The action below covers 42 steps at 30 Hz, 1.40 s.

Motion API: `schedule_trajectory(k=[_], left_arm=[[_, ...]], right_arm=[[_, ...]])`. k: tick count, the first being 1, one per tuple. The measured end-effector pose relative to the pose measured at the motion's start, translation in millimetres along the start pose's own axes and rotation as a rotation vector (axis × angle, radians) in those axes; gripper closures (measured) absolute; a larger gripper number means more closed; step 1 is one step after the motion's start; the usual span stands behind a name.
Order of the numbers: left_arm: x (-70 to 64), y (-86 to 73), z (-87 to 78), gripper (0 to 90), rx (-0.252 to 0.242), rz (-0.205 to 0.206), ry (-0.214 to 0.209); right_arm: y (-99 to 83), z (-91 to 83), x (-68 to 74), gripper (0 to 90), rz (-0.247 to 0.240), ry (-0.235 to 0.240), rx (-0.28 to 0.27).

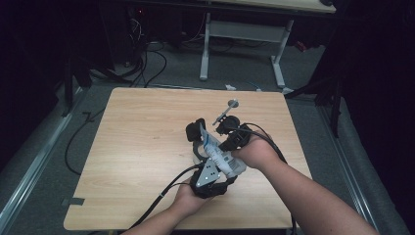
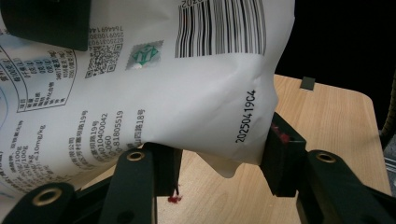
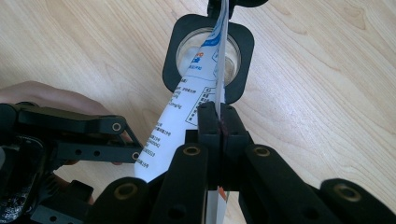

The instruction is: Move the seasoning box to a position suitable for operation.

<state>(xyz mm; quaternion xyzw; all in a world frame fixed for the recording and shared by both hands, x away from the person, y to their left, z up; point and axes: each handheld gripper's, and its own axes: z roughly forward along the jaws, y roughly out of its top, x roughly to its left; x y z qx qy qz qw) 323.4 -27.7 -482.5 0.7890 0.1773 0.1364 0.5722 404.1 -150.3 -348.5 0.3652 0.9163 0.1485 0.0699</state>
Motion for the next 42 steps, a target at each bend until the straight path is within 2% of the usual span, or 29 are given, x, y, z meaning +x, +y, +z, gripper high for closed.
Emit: schedule_trajectory(k=[15, 42], left_arm=[[-0.4, 0.1, 1.2, 56.0, -0.009, 0.006, 0.002], [0.9, 2.9, -2.0, 56.5, -0.033, 0.007, 0.003]], right_arm=[[0.3, 0.6, -0.1, 89.7, 0.007, -0.002, 0.008], [3.4, -4.3, 2.1, 89.8, -0.018, -0.022, -0.004]])
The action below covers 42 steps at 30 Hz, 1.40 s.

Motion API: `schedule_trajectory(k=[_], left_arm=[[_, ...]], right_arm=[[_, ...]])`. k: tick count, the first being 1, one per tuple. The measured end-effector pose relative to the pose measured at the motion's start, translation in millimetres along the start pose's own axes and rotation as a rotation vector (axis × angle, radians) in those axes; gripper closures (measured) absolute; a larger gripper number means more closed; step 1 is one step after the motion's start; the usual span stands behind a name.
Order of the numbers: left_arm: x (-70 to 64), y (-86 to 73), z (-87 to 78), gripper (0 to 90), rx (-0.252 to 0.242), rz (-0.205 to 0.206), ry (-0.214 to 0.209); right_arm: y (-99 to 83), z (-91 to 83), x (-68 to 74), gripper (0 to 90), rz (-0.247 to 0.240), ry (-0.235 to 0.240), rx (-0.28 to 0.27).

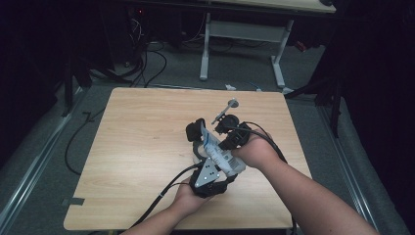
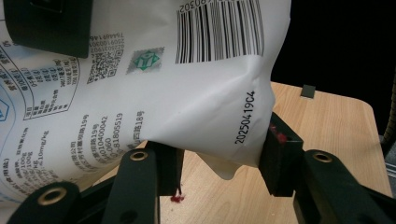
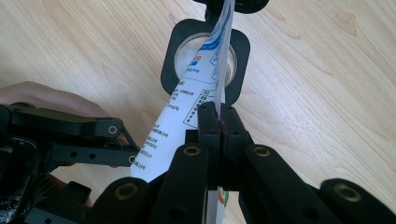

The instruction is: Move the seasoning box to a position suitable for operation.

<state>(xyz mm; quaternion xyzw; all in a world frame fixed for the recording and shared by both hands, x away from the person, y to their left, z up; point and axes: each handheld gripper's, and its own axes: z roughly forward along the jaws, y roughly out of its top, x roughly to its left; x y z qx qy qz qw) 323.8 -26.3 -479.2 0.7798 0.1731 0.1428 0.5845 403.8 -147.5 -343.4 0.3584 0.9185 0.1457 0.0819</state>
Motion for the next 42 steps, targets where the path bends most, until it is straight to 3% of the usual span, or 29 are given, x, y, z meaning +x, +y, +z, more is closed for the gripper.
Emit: schedule_trajectory(k=[42], left_arm=[[0.6, 1.7, -1.4, 56.6, -0.004, -0.009, 0.002]], right_arm=[[3.0, -0.5, 1.0, 89.8, -0.003, -0.003, 0.004]])
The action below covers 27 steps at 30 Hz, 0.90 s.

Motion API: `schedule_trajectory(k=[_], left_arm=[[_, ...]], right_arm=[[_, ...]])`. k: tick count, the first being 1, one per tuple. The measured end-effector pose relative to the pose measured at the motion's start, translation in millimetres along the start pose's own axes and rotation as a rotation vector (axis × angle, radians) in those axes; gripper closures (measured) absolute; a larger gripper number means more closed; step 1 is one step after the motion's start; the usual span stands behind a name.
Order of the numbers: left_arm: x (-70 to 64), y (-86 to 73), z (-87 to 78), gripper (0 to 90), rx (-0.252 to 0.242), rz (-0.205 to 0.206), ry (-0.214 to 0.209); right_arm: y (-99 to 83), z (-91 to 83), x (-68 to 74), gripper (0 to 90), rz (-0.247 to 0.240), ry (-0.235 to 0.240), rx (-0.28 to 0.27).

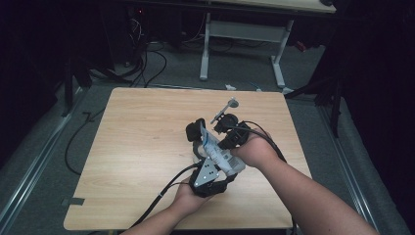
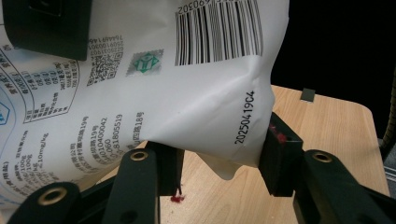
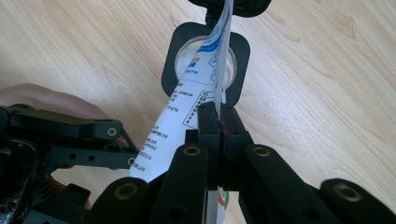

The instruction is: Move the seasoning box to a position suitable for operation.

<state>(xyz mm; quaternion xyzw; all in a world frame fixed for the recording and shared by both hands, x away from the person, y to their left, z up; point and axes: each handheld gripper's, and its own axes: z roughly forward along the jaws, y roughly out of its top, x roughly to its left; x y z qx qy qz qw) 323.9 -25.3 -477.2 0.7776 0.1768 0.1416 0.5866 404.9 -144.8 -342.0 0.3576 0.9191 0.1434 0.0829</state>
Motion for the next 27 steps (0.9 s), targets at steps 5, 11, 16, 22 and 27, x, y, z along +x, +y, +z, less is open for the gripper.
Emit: schedule_trajectory(k=[5, 11, 16, 22, 27], left_arm=[[0.3, 0.0, 0.0, 56.6, -0.002, 0.0, 0.002], [0.1, 0.2, -0.1, 56.6, -0.005, -0.001, 0.001], [0.3, 0.4, -0.2, 56.7, -0.006, -0.001, 0.001], [0.7, 0.8, -0.6, 56.8, -0.007, -0.002, 0.001], [0.7, 0.9, -0.8, 56.9, -0.009, -0.001, 0.001]], right_arm=[[0.8, 0.7, 0.7, 89.8, 0.006, -0.001, 0.0], [1.0, 0.4, 1.0, 89.8, 0.009, 0.001, 0.001], [1.3, 0.7, 1.0, 89.8, -0.001, -0.002, -0.002], [2.0, 0.7, 1.3, 89.8, 0.001, -0.002, -0.003], [2.0, 0.7, 1.3, 89.8, 0.001, -0.003, -0.004]])
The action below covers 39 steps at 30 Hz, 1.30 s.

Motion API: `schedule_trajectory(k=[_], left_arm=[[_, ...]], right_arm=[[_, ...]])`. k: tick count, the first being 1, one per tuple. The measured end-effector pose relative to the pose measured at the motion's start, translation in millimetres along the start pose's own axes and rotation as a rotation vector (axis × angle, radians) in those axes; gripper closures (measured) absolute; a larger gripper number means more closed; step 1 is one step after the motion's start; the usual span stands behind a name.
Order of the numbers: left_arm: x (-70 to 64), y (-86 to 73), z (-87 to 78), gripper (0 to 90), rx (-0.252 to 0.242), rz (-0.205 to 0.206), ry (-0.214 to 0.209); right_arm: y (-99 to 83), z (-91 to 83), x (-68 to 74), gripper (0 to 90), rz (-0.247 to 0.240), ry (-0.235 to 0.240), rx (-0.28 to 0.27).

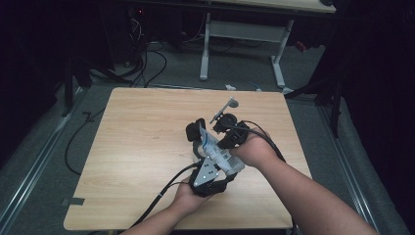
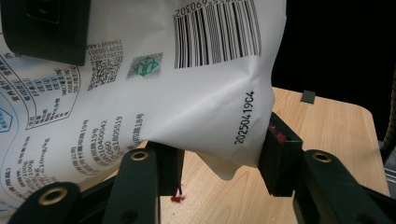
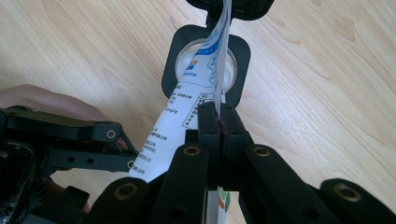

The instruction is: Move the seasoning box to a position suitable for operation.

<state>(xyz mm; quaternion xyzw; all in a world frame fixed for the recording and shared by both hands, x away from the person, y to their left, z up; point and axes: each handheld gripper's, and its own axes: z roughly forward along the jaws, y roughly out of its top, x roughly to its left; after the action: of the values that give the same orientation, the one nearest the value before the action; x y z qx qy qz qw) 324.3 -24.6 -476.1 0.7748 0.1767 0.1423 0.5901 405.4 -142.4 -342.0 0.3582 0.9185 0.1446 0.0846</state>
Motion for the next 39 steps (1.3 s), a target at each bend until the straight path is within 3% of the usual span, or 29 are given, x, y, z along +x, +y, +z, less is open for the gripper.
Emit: schedule_trajectory(k=[39], left_arm=[[1.1, 0.5, -0.6, 57.0, -0.005, 0.005, 0.0]], right_arm=[[3.3, 0.6, -0.4, 89.7, -0.012, -0.002, 0.008]])
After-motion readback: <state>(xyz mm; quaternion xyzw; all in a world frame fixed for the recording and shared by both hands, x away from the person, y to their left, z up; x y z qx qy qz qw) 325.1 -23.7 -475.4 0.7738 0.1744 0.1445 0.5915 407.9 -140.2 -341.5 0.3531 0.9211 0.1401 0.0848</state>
